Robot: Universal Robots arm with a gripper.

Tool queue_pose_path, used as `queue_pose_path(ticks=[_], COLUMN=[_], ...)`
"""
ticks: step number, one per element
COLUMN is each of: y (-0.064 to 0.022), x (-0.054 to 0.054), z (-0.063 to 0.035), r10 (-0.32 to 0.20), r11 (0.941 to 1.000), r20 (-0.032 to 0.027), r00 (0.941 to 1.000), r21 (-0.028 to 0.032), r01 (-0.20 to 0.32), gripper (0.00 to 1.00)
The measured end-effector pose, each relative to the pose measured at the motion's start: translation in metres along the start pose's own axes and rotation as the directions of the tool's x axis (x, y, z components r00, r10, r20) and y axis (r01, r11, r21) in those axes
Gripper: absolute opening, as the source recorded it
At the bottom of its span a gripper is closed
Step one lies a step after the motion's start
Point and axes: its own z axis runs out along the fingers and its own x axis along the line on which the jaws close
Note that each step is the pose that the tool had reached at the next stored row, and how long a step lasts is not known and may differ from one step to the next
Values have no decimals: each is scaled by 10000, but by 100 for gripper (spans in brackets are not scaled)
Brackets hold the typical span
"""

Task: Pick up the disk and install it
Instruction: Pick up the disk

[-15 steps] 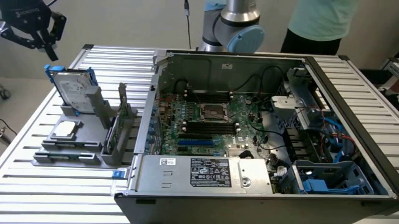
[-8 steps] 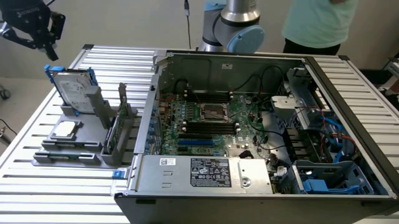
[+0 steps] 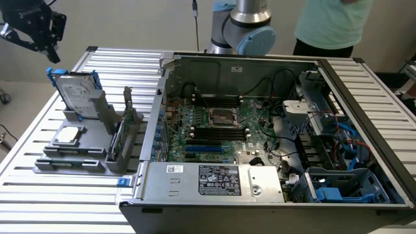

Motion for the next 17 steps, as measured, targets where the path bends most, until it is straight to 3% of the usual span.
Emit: queue_pose_path(ticks=[5, 9, 13, 17], y=[1, 1, 1, 1], x=[-1, -1, -1, -2], z=[0, -1, -1, 0], r10=[-722, -1406, -2114, -2824], r11=[9973, 9900, 9773, 9592], r20=[-44, -54, -50, -45], r00=[9974, 9901, 9774, 9593], r21=[-100, -138, -152, -163], r01=[721, 1405, 2113, 2823], gripper=[11, 11, 11, 11])
